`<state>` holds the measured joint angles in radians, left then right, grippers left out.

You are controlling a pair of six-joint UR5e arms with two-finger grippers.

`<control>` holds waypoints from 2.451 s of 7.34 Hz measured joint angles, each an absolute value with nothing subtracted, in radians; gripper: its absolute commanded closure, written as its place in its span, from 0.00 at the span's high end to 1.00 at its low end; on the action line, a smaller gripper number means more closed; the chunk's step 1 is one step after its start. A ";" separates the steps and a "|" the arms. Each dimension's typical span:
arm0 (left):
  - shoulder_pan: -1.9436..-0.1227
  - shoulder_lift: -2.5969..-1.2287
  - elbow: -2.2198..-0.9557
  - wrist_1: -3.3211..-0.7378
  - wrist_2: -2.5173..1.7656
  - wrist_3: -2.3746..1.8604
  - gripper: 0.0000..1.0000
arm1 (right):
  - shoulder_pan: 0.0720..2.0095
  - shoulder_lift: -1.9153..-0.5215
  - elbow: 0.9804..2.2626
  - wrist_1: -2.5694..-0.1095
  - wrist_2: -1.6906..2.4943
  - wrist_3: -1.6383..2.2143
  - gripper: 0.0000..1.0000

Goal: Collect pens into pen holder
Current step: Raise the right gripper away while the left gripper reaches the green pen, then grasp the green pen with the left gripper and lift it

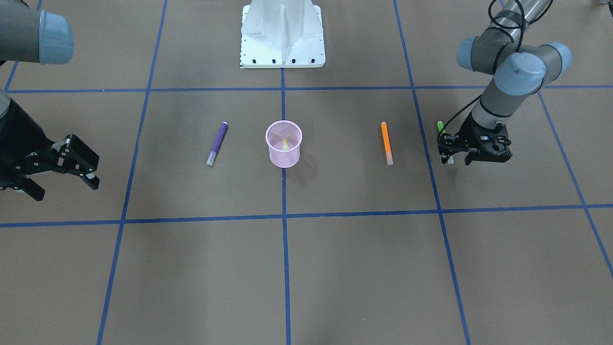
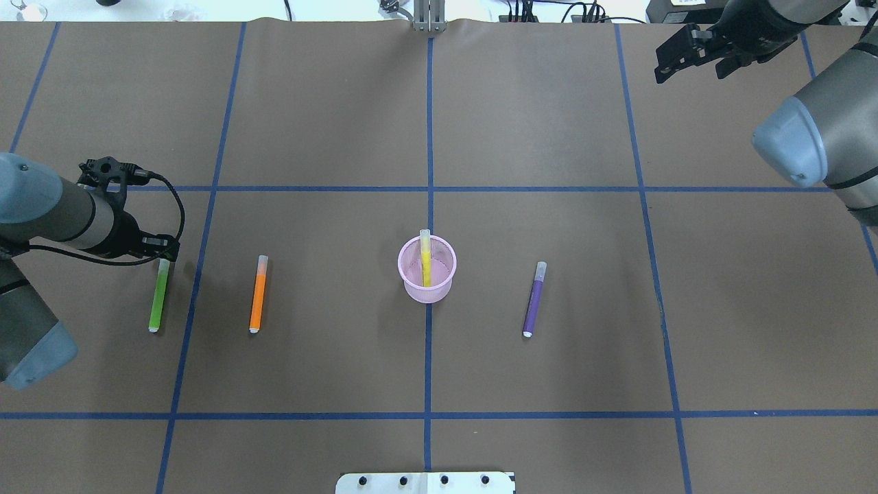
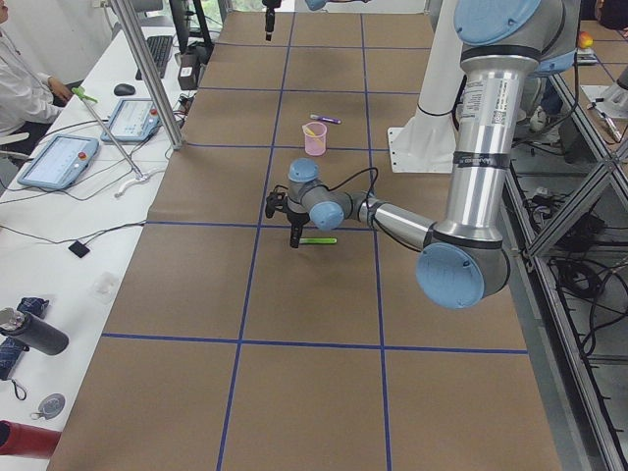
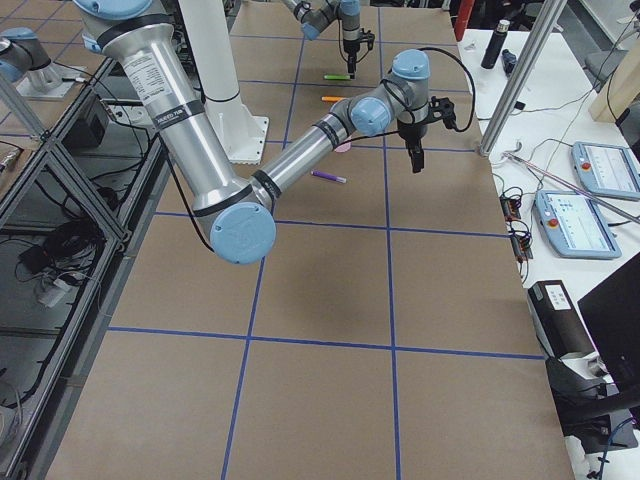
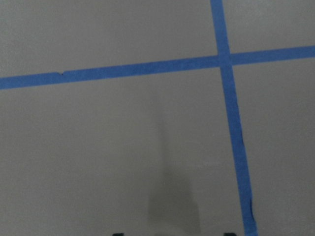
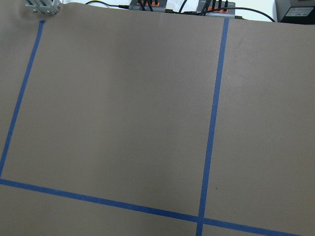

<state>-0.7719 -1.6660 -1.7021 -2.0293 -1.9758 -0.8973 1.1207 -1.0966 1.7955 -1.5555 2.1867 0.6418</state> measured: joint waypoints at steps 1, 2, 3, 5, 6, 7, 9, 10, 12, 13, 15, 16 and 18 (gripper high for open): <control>-0.770 -1.658 -1.706 -2.024 -1.975 -0.897 0.53 | 1.120 -1.097 1.796 -1.555 2.185 0.644 0.99; -0.767 -1.653 -1.708 -2.023 -1.974 -0.898 0.53 | 1.120 -1.097 1.797 -1.555 2.184 0.646 0.99; -0.761 -1.650 -1.709 -2.022 -1.974 -0.900 0.53 | 1.120 -1.097 1.797 -1.555 2.182 0.647 0.99; -0.742 -1.651 -1.712 -2.022 -1.974 -0.911 0.48 | 1.120 -1.097 1.797 -1.555 2.181 0.648 0.99; -0.736 -1.652 -1.713 -2.022 -1.974 -0.913 0.39 | 1.120 -1.098 1.796 -1.555 2.180 0.648 0.99; -0.733 -1.652 -1.713 -2.022 -1.973 -0.913 0.20 | 1.120 -1.098 1.796 -1.555 2.180 0.649 0.99; -0.729 -1.652 -1.714 -2.022 -1.971 -0.913 0.00 | 1.120 -1.098 1.796 -1.554 2.180 0.650 0.99; -0.728 -1.652 -1.716 -2.022 -1.970 -0.909 0.00 | 1.120 -1.098 1.796 -1.554 2.180 0.650 0.99; -0.732 -1.647 -1.761 -2.021 -1.972 -0.897 0.00 | 1.120 -1.099 1.796 -1.553 2.180 0.650 0.99; -0.738 -1.649 -1.804 -2.021 -1.972 -0.890 0.00 | 1.120 -1.100 1.796 -1.552 2.179 0.650 0.99; -0.740 -1.703 -1.899 -2.032 -1.926 -0.865 0.00 | 1.120 -1.102 1.796 -1.549 2.178 0.650 0.99; -0.737 -1.766 -1.918 -2.040 -1.878 -0.864 0.00 | 1.119 -1.104 1.796 -1.548 2.178 0.650 0.99; -0.697 -1.873 -1.924 -2.139 -1.811 -0.864 0.00 | 1.119 -1.105 1.796 -1.547 2.178 0.651 0.99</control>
<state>-0.6973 -1.8726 -1.9241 -2.1386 -1.8110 -0.8635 1.1186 -1.1054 1.7958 -1.5468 2.1782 0.6507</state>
